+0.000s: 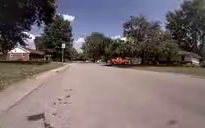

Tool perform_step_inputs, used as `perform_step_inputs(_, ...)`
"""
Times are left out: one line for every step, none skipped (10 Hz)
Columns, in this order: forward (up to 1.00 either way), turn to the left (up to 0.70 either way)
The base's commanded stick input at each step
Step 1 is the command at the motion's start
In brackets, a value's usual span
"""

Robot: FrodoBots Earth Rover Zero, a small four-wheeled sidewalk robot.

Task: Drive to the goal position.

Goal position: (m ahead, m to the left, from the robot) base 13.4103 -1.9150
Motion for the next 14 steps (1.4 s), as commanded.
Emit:
perform_step_inputs(1.0, 0.0)
perform_step_inputs(1.0, 0.0)
perform_step_inputs(1.0, 0.0)
perform_step_inputs(1.0, 0.0)
perform_step_inputs(1.0, -0.04)
perform_step_inputs(1.0, -0.3)
perform_step_inputs(1.0, -0.37)
perform_step_inputs(1.0, -0.4)
perform_step_inputs(1.0, -0.4)
perform_step_inputs(1.0, -0.4)
perform_step_inputs(1.0, -0.4)
perform_step_inputs(1.0, -0.34)
perform_step_inputs(1.0, -0.09)
perform_step_inputs(1.0, 0.0)
